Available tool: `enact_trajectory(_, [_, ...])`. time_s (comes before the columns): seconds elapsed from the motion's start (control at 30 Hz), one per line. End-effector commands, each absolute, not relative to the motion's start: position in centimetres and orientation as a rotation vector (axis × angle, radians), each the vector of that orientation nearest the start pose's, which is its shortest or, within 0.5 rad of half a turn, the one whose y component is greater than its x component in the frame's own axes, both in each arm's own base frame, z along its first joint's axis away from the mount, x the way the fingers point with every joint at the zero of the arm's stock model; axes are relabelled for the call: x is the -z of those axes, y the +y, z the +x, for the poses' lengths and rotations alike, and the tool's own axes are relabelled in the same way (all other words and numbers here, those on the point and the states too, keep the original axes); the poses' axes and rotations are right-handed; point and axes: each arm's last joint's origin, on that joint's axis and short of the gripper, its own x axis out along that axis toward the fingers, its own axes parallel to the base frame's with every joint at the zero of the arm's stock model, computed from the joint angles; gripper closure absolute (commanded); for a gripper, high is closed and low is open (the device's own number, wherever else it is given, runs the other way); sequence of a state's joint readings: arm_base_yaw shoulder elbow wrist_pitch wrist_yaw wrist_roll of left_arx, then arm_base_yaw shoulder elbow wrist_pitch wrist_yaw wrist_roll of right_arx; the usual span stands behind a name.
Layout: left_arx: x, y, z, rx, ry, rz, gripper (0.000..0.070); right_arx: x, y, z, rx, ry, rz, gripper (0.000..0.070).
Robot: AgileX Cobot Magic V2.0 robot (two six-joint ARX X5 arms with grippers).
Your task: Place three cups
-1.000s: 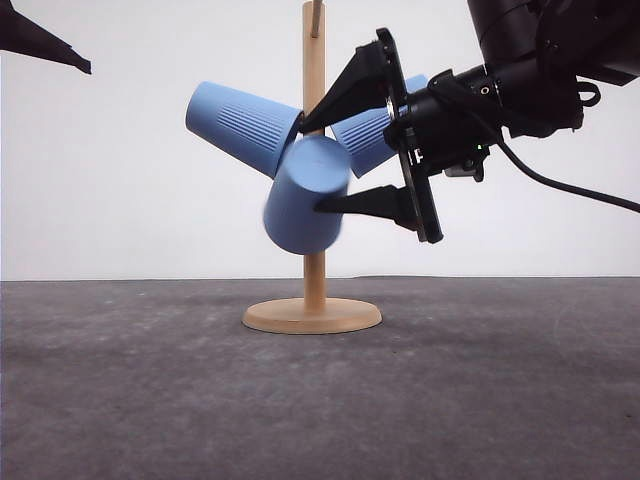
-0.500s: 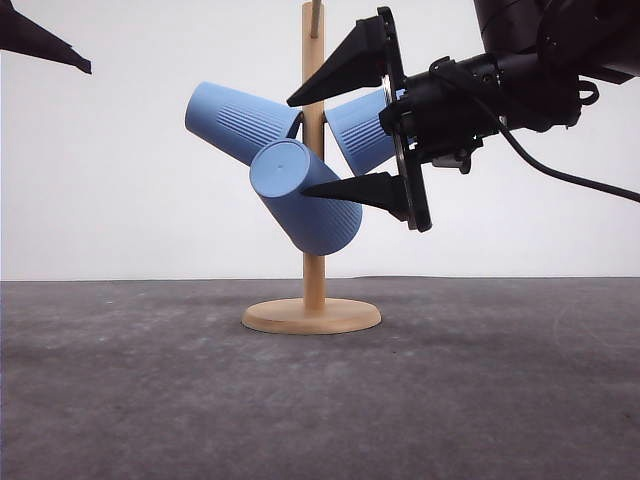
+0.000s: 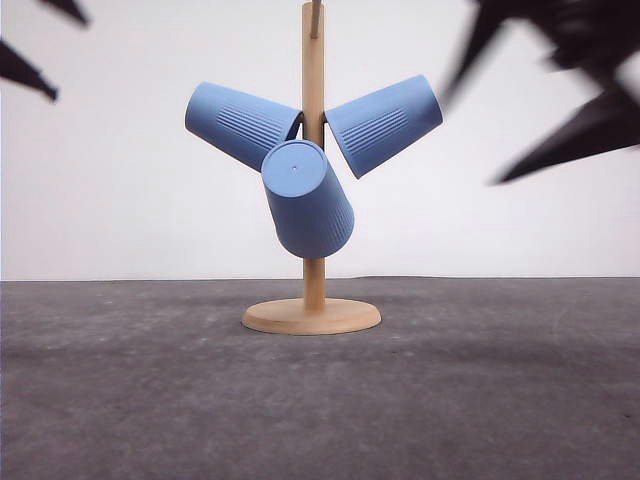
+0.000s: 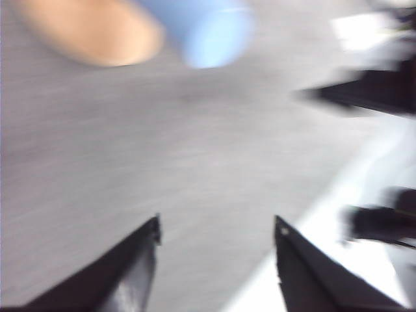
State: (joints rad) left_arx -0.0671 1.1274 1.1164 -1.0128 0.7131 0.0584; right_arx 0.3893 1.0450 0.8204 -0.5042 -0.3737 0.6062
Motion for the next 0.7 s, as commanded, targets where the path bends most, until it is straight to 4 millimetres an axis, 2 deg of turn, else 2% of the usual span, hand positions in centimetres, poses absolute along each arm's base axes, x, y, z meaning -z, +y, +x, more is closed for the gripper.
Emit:
enact_trajectory(0.0, [-32.4,-2.9,19.8,0.674,0.956,-0.246,0.0420,-28.3,8.1,18.4,-0.484,0.765,0.145,0.0315])
enact_trajectory(0.07, [-32.5,-2.5,19.7,0.608,0.917,-0.217,0.0420,-29.0,7.3,17.7,-0.392,0.684,-0.007,0.0314])
enact_trajectory(0.17, [-32.2,-1.9,19.2,0.518,0.801,-0.185,0.0417,-29.7,6.5,17.2,-0.311,0.610,-0.117,0.0314])
enact_trajectory(0.27, [-31.4,-1.5,18.3,0.455,0.667,-0.174,0.0416,-29.7,6.2,17.3,-0.299,0.547,-0.103,0.0314])
enact_trajectory(0.37, [-30.3,-1.5,17.4,0.449,0.583,-0.175,0.0416,-28.8,6.2,17.6,-0.300,0.506,-0.089,0.0314])
enact_trajectory(0.57, [-29.6,-1.5,16.8,0.461,0.615,-0.192,0.0420,-28.5,6.2,17.7,-0.299,0.514,-0.094,0.0314])
enact_trajectory(0.6, [-29.5,-1.5,16.7,0.461,0.620,-0.192,0.0453,-28.6,6.2,17.7,-0.296,0.510,-0.095,0.0342])
enact_trajectory(0.63, [-29.4,-1.5,16.7,0.461,0.633,-0.194,0.0563,-28.5,6.2,17.7,-0.292,0.511,-0.097,0.0439])
enact_trajectory(0.67, [-29.3,-1.5,16.6,0.460,0.644,-0.195,0.0635,-28.5,6.2,17.8,-0.284,0.509,-0.103,0.0579])
